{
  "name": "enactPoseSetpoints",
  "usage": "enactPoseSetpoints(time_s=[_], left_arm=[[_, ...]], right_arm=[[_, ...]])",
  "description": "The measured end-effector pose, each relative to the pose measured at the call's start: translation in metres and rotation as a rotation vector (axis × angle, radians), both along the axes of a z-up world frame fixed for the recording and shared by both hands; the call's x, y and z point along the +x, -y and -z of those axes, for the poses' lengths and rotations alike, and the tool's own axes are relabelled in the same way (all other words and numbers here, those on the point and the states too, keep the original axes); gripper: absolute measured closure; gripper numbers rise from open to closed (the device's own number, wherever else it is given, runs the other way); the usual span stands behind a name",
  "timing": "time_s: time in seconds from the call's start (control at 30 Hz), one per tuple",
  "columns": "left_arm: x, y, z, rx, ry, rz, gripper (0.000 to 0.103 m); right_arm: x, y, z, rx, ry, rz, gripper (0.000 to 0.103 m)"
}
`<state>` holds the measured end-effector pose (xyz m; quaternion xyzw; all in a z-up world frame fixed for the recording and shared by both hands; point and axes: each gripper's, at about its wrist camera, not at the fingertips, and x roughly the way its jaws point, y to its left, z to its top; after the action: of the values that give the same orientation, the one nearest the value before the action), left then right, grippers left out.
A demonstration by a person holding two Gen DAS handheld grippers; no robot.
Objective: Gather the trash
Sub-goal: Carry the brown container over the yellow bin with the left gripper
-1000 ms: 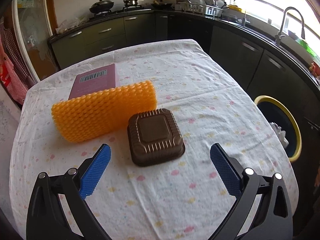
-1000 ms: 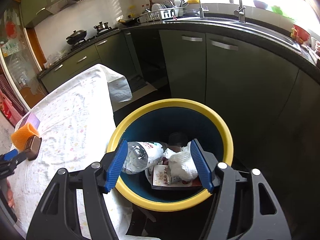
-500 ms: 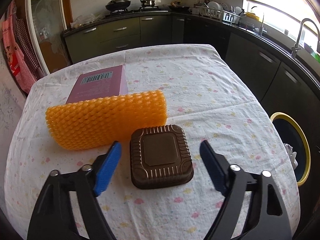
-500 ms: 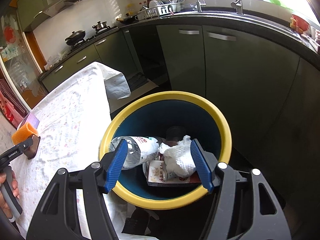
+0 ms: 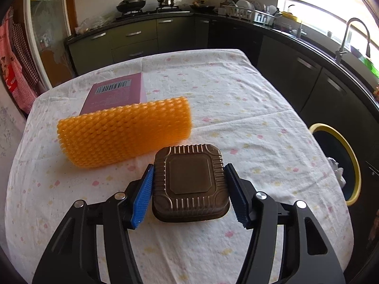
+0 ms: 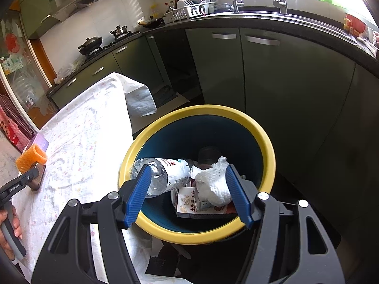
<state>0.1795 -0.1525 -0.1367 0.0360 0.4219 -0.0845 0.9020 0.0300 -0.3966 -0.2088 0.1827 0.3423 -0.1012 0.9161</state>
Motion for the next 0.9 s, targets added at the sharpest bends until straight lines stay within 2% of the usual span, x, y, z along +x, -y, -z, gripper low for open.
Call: enactPoseSetpoints(time_s=[0.17,0.5,0.67,0.8,0.9], left_arm=[[-0.025,0.029,-0.023,-0.02,0.033,0.117,0.044],[-0.048,0.148,-0.044,-0.079,0.015,0.475,0.044],[-0.044,0.22,-0.038,-0.072,-0.028,0.607,0.044],[-0.029,0.274,-0.021,-0.052,-0.071,0.665,0.044],[-0.018,0.302,-0.01,-0.046,-0.106,0.673,0.044]], right_arm=[[-0.007,0.004,-0.003,0.002,0.014,0.008,0.041],[-0.041,0.026,-0.005,-0.034,0.012,0.106,0.041],[-0.059,0.038,-0.007,-0.034,0.02,0.15,0.041],[-0.068,0.044,-0.008,-0.033,0.019,0.177,0.041],[-0.074,0.047,-0.007,-0.035,0.013,0.194,0.041]])
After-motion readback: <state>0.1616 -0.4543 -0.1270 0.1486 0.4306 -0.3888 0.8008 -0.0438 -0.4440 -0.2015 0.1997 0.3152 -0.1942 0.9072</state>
